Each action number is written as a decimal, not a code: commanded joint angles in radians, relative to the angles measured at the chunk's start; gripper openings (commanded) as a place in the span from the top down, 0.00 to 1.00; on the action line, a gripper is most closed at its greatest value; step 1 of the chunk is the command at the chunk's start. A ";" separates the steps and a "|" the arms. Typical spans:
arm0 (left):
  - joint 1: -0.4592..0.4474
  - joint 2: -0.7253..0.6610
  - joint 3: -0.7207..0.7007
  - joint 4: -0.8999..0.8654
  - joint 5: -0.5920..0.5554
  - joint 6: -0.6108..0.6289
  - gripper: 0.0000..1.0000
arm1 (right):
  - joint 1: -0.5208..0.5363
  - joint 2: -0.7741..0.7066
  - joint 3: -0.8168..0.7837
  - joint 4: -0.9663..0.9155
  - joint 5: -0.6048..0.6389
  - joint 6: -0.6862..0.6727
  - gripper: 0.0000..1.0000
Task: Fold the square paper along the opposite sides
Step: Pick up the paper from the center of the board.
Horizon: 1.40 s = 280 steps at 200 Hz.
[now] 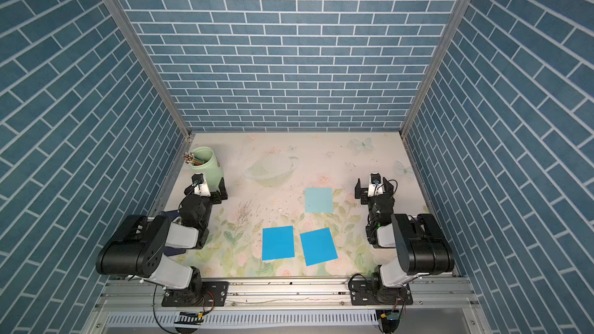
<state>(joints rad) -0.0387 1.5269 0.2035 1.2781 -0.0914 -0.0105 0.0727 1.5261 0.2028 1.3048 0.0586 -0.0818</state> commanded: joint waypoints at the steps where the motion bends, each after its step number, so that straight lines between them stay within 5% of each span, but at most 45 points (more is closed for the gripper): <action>1: 0.005 -0.001 0.003 0.033 0.002 0.000 0.00 | -0.004 0.005 0.005 0.003 -0.006 0.024 0.00; 87: 0.002 -0.006 0.001 0.035 0.002 0.005 0.00 | -0.014 0.007 0.011 -0.006 -0.008 0.037 0.00; 113: -0.026 -0.110 0.048 -0.123 -0.031 0.026 0.00 | -0.013 -0.025 0.007 -0.024 0.052 0.057 0.00; 139: -0.060 -0.306 0.116 -0.353 -0.057 -0.002 0.00 | 0.010 -0.198 0.101 -0.339 0.077 0.051 0.00; 171: -0.226 -0.432 0.325 -0.766 -0.258 -0.187 0.03 | 0.057 -0.316 0.275 -0.742 0.095 0.282 0.00; 201: -0.463 -0.270 0.498 -0.967 -0.356 -0.355 0.00 | 0.088 -0.277 0.419 -1.197 -0.103 0.412 0.01; 216: -0.537 -0.129 0.636 -1.097 -0.359 -0.441 0.00 | 0.096 -0.277 0.396 -1.262 -0.216 0.447 0.03; 244: -0.607 0.086 0.866 -1.275 -0.341 -0.518 0.00 | 0.102 -0.265 0.370 -1.324 -0.237 0.458 0.04; 262: -0.617 0.175 0.944 -1.346 -0.216 -0.513 0.03 | 0.139 -0.237 0.368 -1.326 -0.259 0.469 0.05; 280: -0.616 0.208 0.927 -1.246 0.061 -0.496 0.07 | 0.201 -0.196 0.355 -1.248 -0.322 0.504 0.09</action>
<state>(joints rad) -0.6537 1.7092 1.1179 0.0780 -0.3107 -0.4801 0.2070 1.2896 0.5720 0.0536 -0.1577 0.3542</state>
